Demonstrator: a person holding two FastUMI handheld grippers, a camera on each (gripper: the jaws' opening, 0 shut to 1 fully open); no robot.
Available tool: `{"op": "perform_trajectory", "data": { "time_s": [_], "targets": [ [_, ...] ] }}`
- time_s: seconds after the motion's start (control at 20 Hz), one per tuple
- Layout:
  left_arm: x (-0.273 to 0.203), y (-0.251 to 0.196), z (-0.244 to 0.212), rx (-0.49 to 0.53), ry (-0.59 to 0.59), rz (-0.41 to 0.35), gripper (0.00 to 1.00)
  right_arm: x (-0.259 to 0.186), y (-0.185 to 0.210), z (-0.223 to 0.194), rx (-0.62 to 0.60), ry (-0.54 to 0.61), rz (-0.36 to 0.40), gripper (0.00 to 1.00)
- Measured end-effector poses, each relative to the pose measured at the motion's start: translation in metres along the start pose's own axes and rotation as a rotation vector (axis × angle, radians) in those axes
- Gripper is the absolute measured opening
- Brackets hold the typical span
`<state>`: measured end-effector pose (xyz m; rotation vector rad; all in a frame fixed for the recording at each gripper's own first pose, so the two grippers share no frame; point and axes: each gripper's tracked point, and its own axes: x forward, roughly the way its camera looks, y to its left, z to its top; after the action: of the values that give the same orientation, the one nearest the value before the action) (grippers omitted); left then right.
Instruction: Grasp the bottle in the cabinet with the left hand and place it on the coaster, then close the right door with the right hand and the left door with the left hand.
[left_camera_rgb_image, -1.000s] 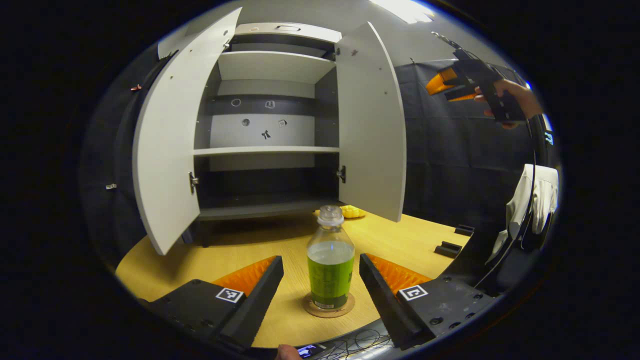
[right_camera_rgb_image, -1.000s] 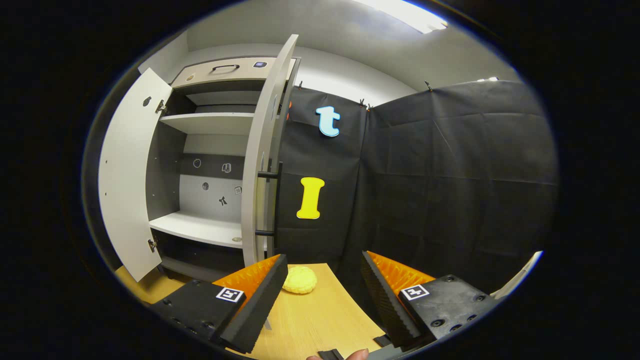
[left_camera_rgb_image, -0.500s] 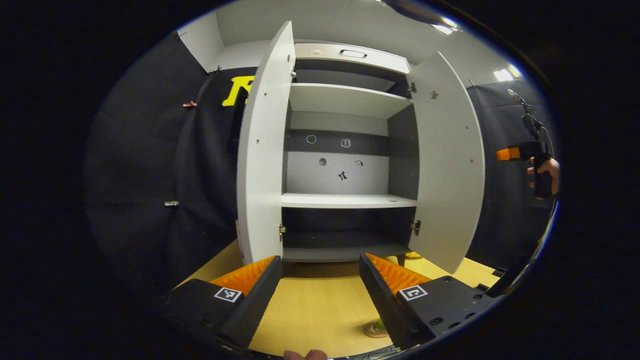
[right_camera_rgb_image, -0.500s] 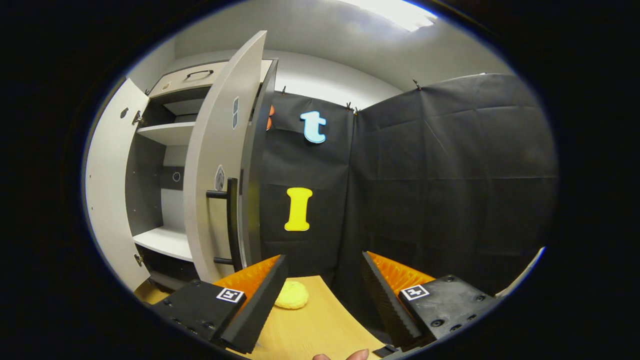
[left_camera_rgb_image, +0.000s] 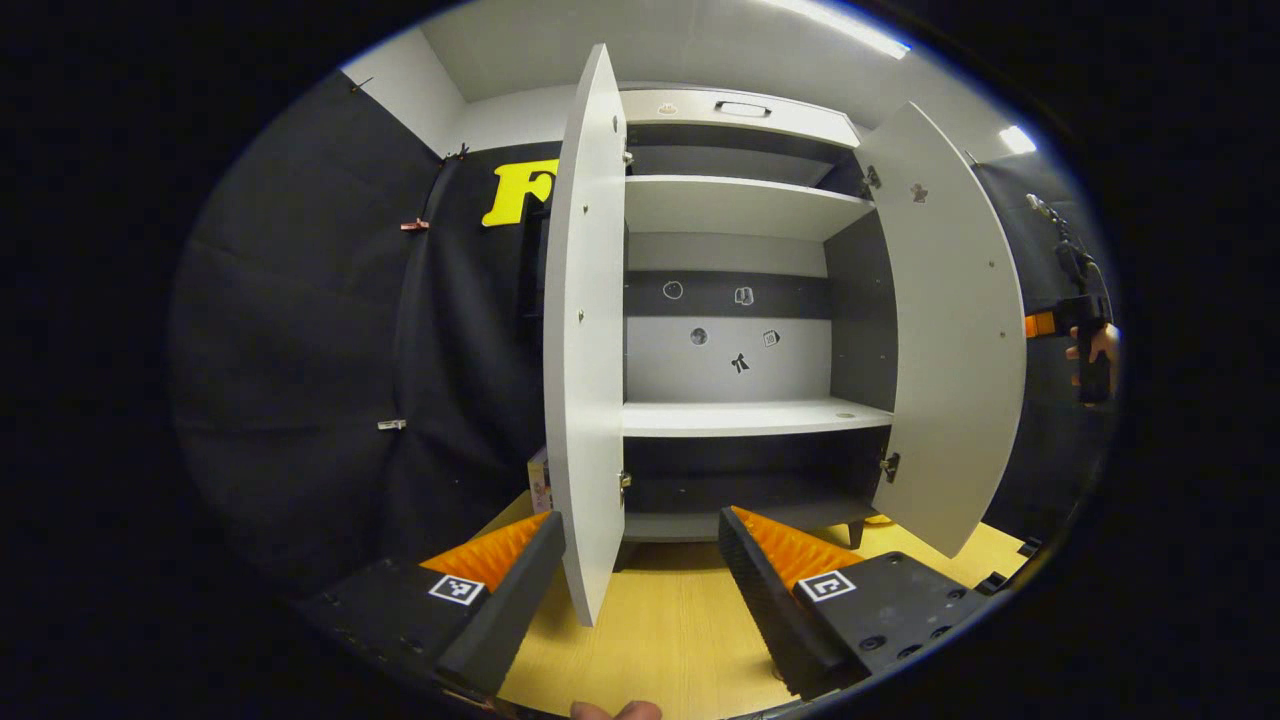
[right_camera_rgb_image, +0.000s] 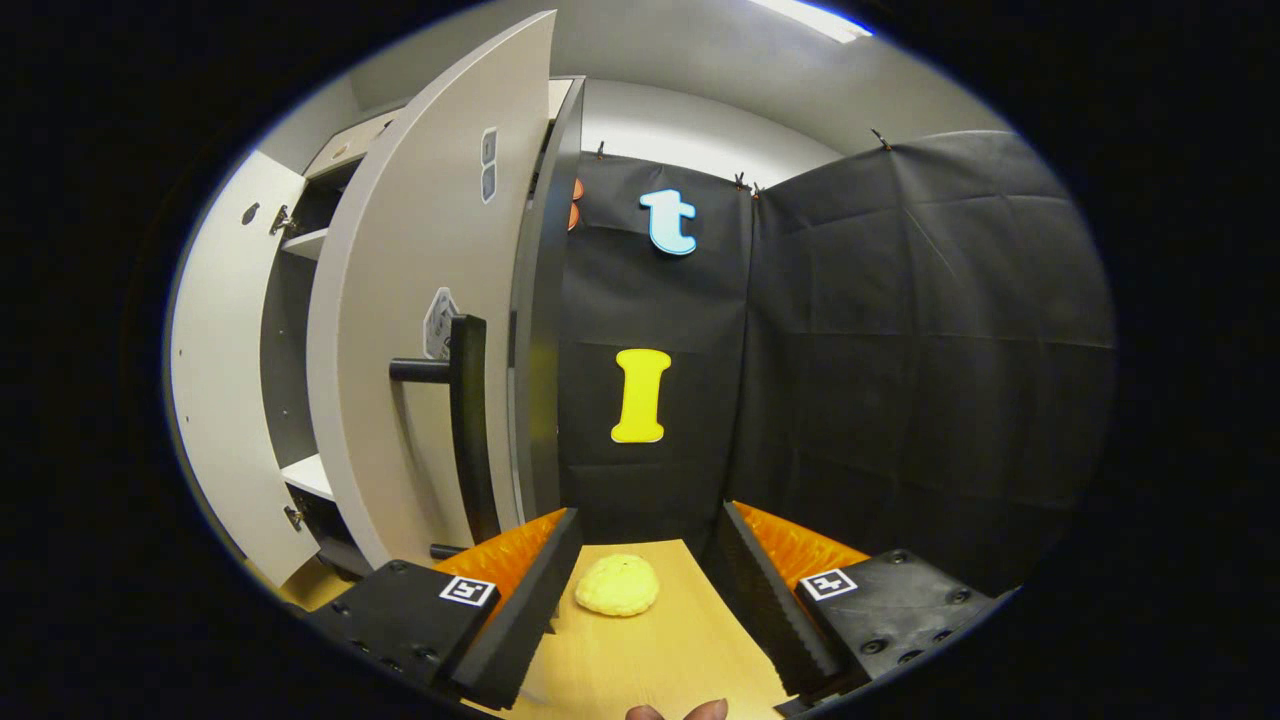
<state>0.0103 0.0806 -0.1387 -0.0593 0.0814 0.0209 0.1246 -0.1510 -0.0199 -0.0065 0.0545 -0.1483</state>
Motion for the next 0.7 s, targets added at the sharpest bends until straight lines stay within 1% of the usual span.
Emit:
{"op": "perform_trajectory", "data": {
  "time_s": [0.15,0.3,0.45,0.6,0.7],
  "targets": [
    [0.002,0.004,-0.002,0.0,0.006,0.003,0.98,0.0,0.005,-0.005,0.055,0.031,0.025,0.94],
    [0.0,0.005,0.0,0.012,0.003,0.007,0.98,-0.005,0.021,-0.009,0.103,0.049,0.06,0.93],
    [-0.005,0.008,0.001,0.015,0.001,0.012,0.98,-0.012,0.052,-0.01,0.119,0.057,0.126,0.97],
    [-0.011,0.016,0.0,0.016,0.008,0.028,0.98,-0.016,0.089,-0.009,0.109,0.055,0.186,0.96],
    [-0.016,0.018,0.001,0.019,0.007,0.034,0.98,-0.016,0.108,-0.008,0.105,0.048,0.211,0.96]
  ]
}}
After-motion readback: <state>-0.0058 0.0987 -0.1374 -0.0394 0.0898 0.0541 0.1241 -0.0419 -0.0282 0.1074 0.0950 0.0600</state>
